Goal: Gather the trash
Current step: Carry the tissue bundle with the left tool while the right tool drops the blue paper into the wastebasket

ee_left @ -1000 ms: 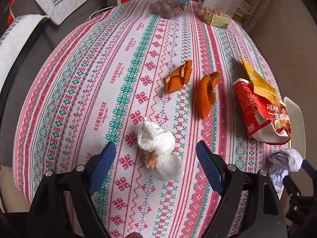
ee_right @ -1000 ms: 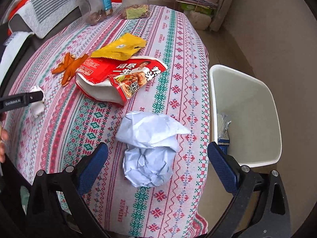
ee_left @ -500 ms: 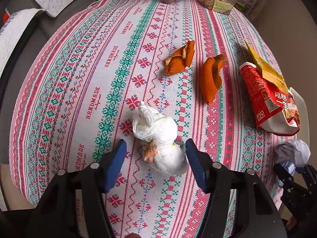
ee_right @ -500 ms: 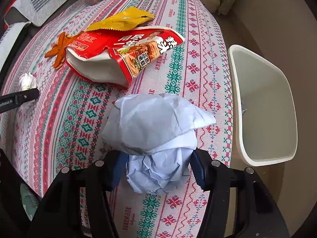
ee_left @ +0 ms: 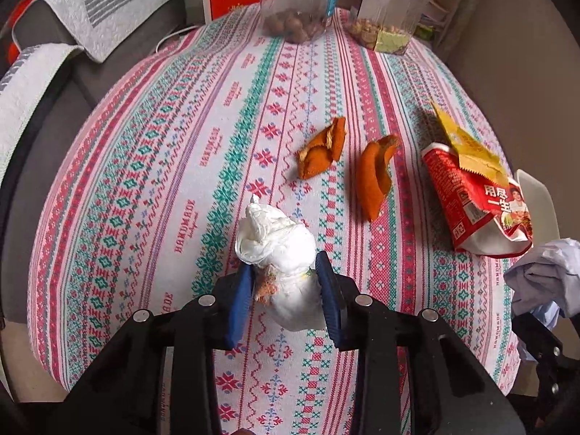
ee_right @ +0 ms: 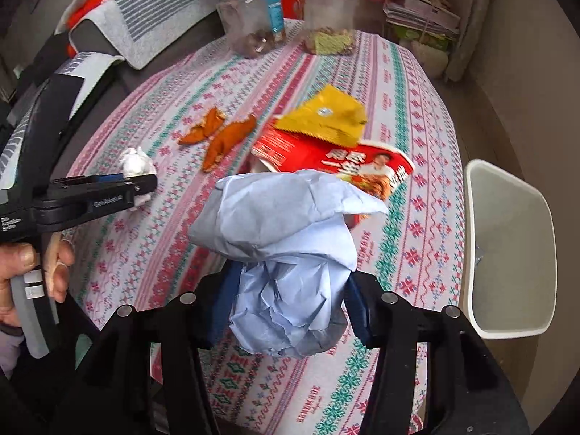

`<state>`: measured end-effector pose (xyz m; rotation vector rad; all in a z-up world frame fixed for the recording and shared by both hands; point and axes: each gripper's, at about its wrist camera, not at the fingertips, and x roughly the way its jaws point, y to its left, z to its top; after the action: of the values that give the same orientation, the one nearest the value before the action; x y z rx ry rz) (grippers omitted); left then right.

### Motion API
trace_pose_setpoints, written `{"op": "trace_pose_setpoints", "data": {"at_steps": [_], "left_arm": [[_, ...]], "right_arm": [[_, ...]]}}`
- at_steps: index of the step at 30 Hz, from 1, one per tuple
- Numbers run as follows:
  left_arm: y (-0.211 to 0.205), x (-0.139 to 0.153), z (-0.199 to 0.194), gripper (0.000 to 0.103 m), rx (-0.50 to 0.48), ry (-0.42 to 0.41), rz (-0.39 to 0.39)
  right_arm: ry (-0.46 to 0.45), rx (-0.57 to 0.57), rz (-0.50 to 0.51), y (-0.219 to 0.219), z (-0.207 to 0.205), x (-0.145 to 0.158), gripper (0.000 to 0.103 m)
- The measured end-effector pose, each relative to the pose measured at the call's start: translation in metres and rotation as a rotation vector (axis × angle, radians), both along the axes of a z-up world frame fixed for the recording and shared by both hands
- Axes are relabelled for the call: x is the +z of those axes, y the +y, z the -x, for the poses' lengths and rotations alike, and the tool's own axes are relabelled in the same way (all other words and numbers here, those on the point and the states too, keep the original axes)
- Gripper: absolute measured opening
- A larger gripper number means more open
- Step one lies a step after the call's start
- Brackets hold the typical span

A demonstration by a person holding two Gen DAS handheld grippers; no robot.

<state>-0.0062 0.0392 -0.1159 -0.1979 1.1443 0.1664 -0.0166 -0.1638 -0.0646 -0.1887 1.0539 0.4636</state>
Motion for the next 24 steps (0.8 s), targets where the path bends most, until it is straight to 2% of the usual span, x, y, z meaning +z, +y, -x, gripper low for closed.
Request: {"op": "trace_pose_setpoints", "data": {"at_steps": [6, 13, 18, 24], "left_arm": [[0.012, 0.016, -0.001, 0.035, 0.03, -0.063, -0.024], [0.026, 0.03, -0.002, 0.035, 0.066, -0.118, -0.014], [0.025, 0.047, -0.01, 0.035, 0.064, -0.175, -0.052], [0.013, 0.082, -0.025, 0.035, 0.03, -0.27, -0.118]], "right_arm": [[-0.096, 0.0, -0.062, 0.015, -0.011, 0.028, 0.051], [-0.163, -0.042, -0.089, 0.024, -0.027, 0.041, 0.051], [-0.215, -0.082, -0.118, 0.025, -0.038, 0.053, 0.051], [-0.301, -0.127, -0.129, 0.023, -0.053, 0.069, 0.051]]}}
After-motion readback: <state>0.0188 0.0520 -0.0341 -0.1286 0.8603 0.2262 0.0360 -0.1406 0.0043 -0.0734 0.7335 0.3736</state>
